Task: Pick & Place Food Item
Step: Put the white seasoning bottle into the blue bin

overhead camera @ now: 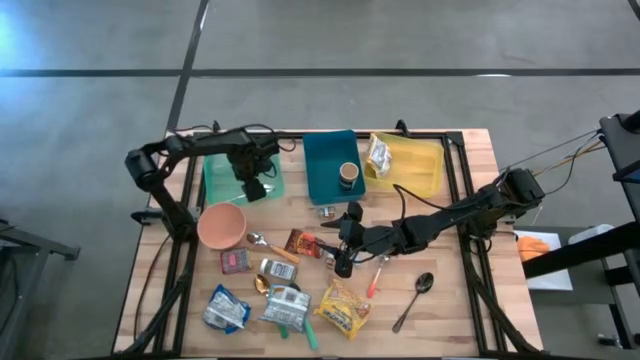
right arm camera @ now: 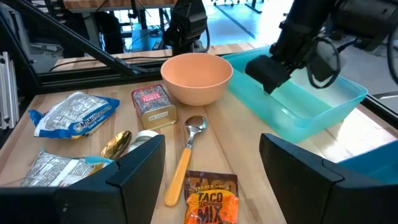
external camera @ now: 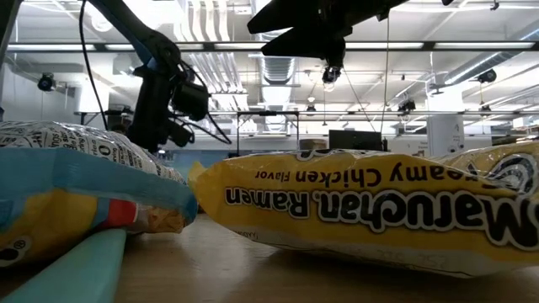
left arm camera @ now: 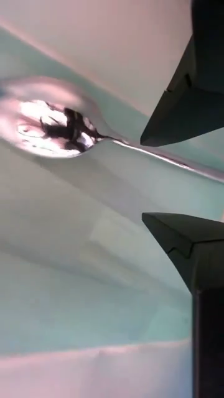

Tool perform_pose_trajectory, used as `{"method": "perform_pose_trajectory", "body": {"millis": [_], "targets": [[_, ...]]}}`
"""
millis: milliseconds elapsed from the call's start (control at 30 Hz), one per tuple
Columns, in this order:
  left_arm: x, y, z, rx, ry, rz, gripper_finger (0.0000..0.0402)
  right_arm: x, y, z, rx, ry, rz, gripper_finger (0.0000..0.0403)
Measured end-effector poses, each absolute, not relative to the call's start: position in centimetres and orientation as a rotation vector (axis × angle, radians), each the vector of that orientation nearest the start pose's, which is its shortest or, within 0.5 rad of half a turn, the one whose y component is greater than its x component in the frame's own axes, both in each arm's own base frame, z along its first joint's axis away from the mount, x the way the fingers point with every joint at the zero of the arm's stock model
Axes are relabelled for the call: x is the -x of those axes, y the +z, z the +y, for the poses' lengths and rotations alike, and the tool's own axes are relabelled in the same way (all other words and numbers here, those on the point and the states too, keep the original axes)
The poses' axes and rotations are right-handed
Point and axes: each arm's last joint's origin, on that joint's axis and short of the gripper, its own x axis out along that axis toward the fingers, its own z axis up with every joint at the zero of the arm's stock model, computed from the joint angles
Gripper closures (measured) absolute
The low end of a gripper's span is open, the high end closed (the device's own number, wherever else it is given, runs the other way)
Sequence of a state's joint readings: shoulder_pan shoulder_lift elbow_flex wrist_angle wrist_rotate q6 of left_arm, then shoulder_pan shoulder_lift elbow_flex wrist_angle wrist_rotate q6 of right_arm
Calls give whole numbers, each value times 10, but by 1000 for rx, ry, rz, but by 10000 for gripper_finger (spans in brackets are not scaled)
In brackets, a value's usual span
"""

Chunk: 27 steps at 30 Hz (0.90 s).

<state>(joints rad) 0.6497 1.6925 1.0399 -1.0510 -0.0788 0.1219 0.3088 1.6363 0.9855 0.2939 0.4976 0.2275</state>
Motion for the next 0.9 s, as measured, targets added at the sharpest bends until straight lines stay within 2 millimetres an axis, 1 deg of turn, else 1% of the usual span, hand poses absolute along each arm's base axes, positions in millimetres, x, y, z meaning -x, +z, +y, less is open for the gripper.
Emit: {"method": "perform_pose_trajectory", "body": {"millis": [133,267,433,567,667,800,900], "targets": [[-216,181,157,349,427,1646,210,-343,234,95,-81,-222,307,142],[-215,202,144,297,423,1574,210,-343,234,95,-81,-222,307,142],[-211,235,116,224,402,1454,210,-343,234,95,-81,-222,306,142],[-212,254,84,160,347,1367,210,-343,234,95,-81,-222,306,142],[-216,260,54,86,250,1339,210,-343,233,95,-81,-222,308,142],[-223,259,11,-49,97,1340,210,-343,234,95,-85,-221,307,142],[-225,251,-20,-159,-1,1337,210,-343,234,95,-85,-221,307,142]]}}
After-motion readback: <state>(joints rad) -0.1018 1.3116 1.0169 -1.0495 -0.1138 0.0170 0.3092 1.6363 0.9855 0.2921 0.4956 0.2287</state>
